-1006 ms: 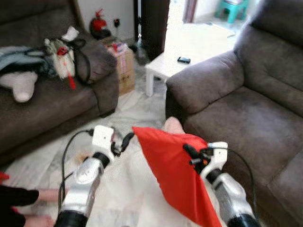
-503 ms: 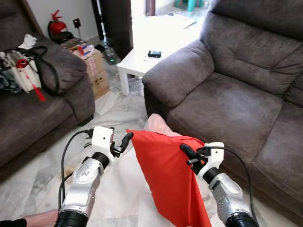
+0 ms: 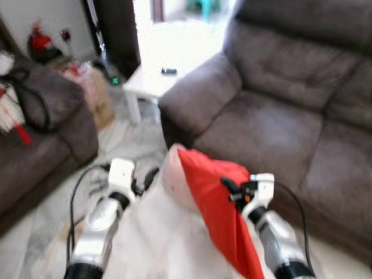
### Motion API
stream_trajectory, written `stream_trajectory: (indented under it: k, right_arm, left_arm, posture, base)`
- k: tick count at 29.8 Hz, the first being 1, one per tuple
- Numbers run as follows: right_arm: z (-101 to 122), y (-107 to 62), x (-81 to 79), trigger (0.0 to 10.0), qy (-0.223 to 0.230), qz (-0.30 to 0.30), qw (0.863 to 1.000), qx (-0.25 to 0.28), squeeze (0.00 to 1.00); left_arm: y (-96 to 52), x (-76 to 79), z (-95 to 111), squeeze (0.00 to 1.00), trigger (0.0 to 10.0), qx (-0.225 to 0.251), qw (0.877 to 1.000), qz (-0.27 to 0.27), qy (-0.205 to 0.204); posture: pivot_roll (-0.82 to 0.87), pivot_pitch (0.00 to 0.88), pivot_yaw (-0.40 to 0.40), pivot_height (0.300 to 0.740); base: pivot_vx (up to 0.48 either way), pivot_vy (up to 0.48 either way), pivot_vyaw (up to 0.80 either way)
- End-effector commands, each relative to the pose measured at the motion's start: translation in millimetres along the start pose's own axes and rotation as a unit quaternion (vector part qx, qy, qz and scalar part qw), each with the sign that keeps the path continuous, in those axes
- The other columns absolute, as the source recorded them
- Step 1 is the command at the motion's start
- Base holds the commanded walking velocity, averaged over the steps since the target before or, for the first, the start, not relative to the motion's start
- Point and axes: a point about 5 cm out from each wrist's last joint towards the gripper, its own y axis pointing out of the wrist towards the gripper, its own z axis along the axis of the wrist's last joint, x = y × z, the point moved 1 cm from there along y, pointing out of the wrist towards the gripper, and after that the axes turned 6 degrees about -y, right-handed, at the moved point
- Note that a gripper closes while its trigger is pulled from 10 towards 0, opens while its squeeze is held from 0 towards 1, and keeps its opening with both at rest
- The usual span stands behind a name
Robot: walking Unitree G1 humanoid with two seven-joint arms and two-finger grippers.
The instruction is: Move the pillow to the sofa from floor
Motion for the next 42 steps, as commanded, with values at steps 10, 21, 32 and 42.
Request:
stream_trajectory:
  k: [10, 21, 32, 42]
  right_arm:
    - [18.8, 6.3, -1.7, 10.0, -0.021, 0.007, 0.999, 0.045, 0.0]
    - [19.2, 4.6, 0.8, 10.0, -0.025, 0.005, 0.999, 0.045, 0.0]
    - [19.2, 4.6, -0.1, 10.0, -0.024, 0.006, 0.998, 0.05, 0.0]
    - [21.8, 5.5, -0.2, 10.0, -0.025, 0.012, 0.998, 0.053, 0.0]
  left_arm:
    - [-4.1, 0.9, -7.6, 0.0, 10.0, -0.018, 1.0, -0.002, 0.011]
    - [-3.2, 1.4, -6.7, 0.0, 10.0, -0.016, 1.0, -0.007, 0.01]
    - [-3.3, 2.1, -6.7, 0.0, 10.0, -0.016, 1.0, -0.008, 0.012]
    - [-3.2, 1.4, -4.2, 0.0, 10.0, -0.014, 1.0, -0.01, 0.016]
  posture:
    - [-0.04, 0.104, 0.01, 0.74]
    - [-0.04, 0.095, 0.012, 0.74]
    - [-0.04, 0.091, 0.011, 0.74]
    - [-0.04, 0.1, 0.01, 0.74]
  base:
    - [0.0, 0.0, -0.75]
    - [0.0, 0.0, -0.75]
    - [0.0, 0.0, -0.47]
    - [0.0, 0.0, 0.0]
